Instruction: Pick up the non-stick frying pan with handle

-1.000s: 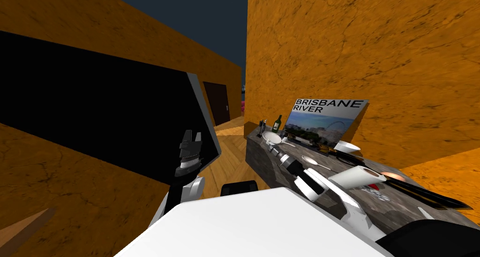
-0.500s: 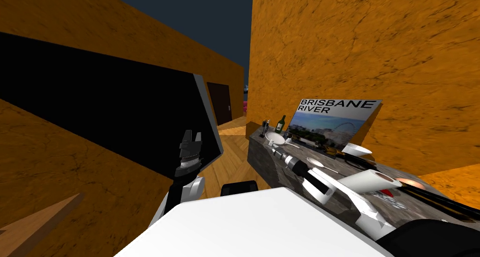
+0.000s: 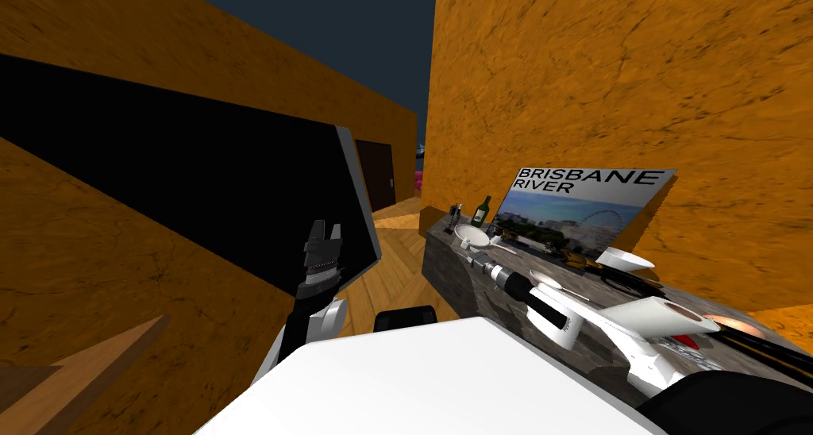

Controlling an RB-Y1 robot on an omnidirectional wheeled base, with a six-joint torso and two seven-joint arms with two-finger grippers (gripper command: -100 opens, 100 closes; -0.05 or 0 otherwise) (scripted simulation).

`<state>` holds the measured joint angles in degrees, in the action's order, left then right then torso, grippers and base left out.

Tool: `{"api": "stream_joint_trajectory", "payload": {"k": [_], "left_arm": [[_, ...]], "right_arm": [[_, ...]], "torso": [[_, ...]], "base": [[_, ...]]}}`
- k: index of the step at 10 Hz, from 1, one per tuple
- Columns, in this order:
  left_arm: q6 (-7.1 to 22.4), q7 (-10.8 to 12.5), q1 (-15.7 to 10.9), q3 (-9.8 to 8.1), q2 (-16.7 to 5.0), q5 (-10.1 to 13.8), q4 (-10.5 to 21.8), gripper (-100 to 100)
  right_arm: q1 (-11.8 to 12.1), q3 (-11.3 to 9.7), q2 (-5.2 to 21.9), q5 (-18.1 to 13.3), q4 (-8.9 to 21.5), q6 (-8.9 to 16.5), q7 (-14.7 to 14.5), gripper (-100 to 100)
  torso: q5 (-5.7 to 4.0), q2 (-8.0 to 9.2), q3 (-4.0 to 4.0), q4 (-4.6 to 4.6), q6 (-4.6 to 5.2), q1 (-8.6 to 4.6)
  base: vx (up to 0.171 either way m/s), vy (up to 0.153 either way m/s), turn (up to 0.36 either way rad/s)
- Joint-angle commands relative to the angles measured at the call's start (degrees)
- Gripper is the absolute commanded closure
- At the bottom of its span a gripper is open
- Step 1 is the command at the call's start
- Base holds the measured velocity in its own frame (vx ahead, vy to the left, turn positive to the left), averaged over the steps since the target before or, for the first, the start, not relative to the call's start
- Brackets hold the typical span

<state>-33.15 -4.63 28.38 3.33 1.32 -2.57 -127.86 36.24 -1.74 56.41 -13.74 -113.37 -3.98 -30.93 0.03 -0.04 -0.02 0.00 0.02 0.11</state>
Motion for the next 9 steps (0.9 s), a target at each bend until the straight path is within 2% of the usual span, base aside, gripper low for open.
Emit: {"api": "stream_joint_trajectory", "payload": {"k": [1, 2, 3, 4, 5, 6, 8, 9], "left_arm": [[0.0, 0.0, 0.0, 0.0, 0.0, 0.0, 0.0, 0], [0.0, 0.0, 0.0, 0.0, 0.0, 0.0, 0.0, 0], [0.0, 0.0, 0.0, 0.0, 0.0, 0.0, 0.0, 0], [0.0, 0.0, 0.0, 0.0, 0.0, 0.0, 0.0, 0], [0.0, 0.0, 0.0, 0.0, 0.0, 0.0, 0.0, 0], [0.0, 0.0, 0.0, 0.0, 0.0, 0.0, 0.0, 0], [0.0, 0.0, 0.0, 0.0, 0.0, 0.0, 0.0, 0], [0.0, 0.0, 0.0, 0.0, 0.0, 0.0, 0.0, 0]], "right_arm": [[1.12, 0.38, 2.86, -0.79, 1.25, 1.34, -1.77, -100], [1.12, 0.38, 3.85, -0.79, 1.25, 1.34, -1.77, -100], [2.3, 0.79, 5.86, -1.57, 2.77, 1.92, -3.41, -100], [2.3, 0.79, 6.47, -1.57, 2.77, 1.92, -3.41, -100], [3.58, 1.25, 8.87, -2.33, 4.34, 2.37, -5.01, -100], [3.58, 1.25, 8.96, -2.33, 4.34, 2.37, -5.01, -100], [6.32, 2.3, 12.79, -3.74, 7.53, 2.92, -8.06, -100], [6.32, 2.3, 13.51, -3.74, 7.53, 2.92, -8.06, -100]], "torso": [[0.0, 0.0, 0.0, 0.0, 0.0, 0.0], [0.0, 0.01, 0.0, 0.0, -0.01, 0.02], [0.0, 0.01, 0.01, 0.0, 0.0, 0.0], [0.0, -0.03, -0.01, -0.01, -0.01, 0.0], [-0.01, -0.03, -0.02, -0.01, 0.0, -0.02], [0.0, -0.04, -0.02, -0.01, 0.0, 0.02], [-0.01, -0.07, -0.04, -0.01, -0.01, -0.01], [0.0, -0.15, -0.08, -0.03, -0.01, 0.03]], "base": [[0.009, 0.047, 0.084], [0.009, 0.04, 0.038], [0.024, 0.042, 0.074], [0.021, 0.035, 0.036], [0.024, 0.049, 0.08], [0.023, 0.038, 0.034], [0.045, 0.048, 0.084], [0.047, 0.043, 0.027]]}}
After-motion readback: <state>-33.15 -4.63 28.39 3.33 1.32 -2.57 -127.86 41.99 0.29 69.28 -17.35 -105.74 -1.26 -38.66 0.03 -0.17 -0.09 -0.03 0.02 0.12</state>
